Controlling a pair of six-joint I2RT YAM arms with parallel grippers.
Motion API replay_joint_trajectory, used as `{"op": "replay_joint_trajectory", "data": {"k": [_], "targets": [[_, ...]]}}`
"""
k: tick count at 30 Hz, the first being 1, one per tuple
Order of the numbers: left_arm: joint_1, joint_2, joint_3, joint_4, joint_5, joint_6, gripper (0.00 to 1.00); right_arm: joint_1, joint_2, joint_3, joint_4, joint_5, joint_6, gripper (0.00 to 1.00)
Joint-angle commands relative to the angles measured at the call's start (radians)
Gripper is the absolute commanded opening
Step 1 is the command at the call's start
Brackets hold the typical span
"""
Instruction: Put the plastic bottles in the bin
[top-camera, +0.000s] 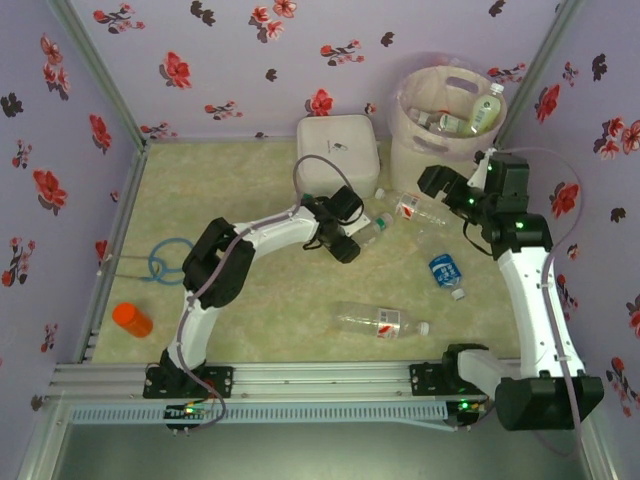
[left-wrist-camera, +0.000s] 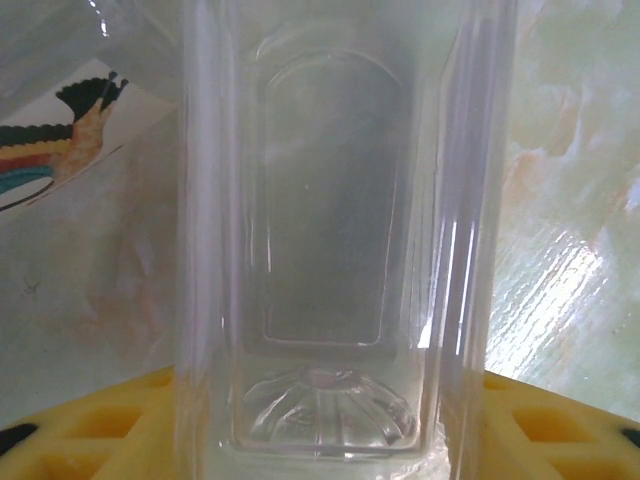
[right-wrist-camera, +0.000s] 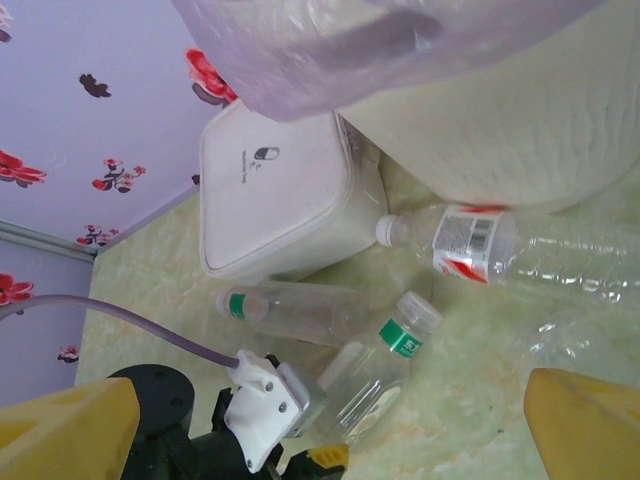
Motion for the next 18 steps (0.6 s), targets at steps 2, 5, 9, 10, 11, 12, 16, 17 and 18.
{"op": "replay_joint_trajectory", "data": {"k": [2,5,9,10,11,12,16,17,18], "targets": [[-0.008,-0.08,-0.019,0.004,-0.005,-0.016,0.42,-0.004,-0.047,-0.061,0.083,-0.053,0.087,0.99],[-0.01,-0.14,-0.02,0.003,-0.015,-0.038,0.38,-0.004,-0.056,-0.074,0.124,-0.086,0.13,0.99],[-0.008,-0.249,-0.083,0.063,-0.027,-0.058,0.32,0.01,-0.042,-0.083,0.186,-0.13,0.193,0.98],[-0.007,-0.278,-0.107,0.085,-0.027,-0.063,0.32,0.021,-0.038,-0.084,0.205,-0.133,0.206,0.97],[-0.007,-0.313,-0.138,0.117,-0.026,-0.069,0.32,0.043,-0.032,-0.086,0.229,-0.14,0.213,0.96],[-0.005,-0.349,-0.181,0.164,-0.019,-0.075,0.32,0.076,-0.022,-0.077,0.239,-0.147,0.207,0.95],[0.007,-0.482,-0.343,0.325,0.007,-0.128,0.28,0.229,0.058,0.013,0.144,-0.073,0.139,0.91],[0.014,-0.511,-0.377,0.352,0.021,-0.139,0.28,0.263,0.081,0.024,0.132,-0.044,0.128,0.91],[0.02,-0.535,-0.408,0.378,0.037,-0.148,0.28,0.288,0.102,0.025,0.142,-0.034,0.128,0.9]]}}
